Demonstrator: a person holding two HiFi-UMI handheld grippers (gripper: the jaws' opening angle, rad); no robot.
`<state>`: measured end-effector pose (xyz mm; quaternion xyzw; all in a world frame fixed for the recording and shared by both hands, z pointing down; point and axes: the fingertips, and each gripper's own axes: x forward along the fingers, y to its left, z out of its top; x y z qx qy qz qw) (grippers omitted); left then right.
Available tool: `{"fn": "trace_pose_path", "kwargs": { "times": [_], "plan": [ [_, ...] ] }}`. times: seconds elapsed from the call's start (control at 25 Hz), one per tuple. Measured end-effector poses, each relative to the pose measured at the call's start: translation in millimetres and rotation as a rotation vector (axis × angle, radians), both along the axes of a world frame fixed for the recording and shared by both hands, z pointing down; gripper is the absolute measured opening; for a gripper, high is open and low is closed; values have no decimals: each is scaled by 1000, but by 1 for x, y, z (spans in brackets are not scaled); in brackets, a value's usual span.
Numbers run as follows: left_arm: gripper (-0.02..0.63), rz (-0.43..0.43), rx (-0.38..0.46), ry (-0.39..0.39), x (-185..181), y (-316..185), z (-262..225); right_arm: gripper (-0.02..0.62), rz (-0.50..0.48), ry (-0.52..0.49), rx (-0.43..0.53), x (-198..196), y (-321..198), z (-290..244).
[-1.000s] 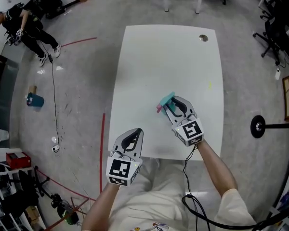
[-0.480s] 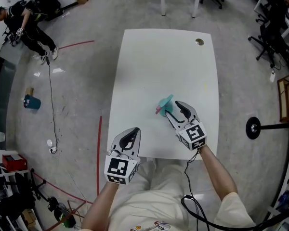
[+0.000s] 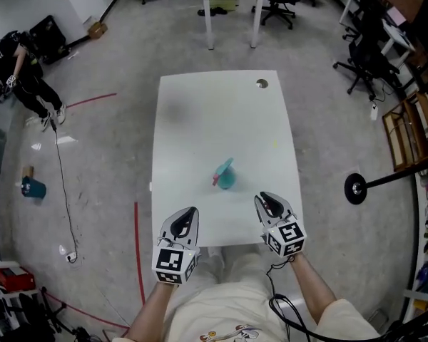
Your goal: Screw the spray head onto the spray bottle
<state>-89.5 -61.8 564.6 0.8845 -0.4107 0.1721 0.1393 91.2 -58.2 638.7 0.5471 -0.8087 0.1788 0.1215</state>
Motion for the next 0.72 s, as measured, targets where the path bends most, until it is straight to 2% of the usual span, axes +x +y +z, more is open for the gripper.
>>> {"fn": "trace_pose_path", "kwargs": {
  "times": [0.12,0.32,0.48,0.72],
  "plan": [
    [14,13,-11,15,1,0,-17,54,62,-11,3,11,23,-25],
    [8,55,33,16,1,15,-44,9,121,13,15,14,72,-57],
    [6,97,42,13,15,24,-48,8,164,19,36,15,93,-75],
    [7,131,32,48,32,37,-57,8,163,16,39,8,102,-89]
  ]
}}
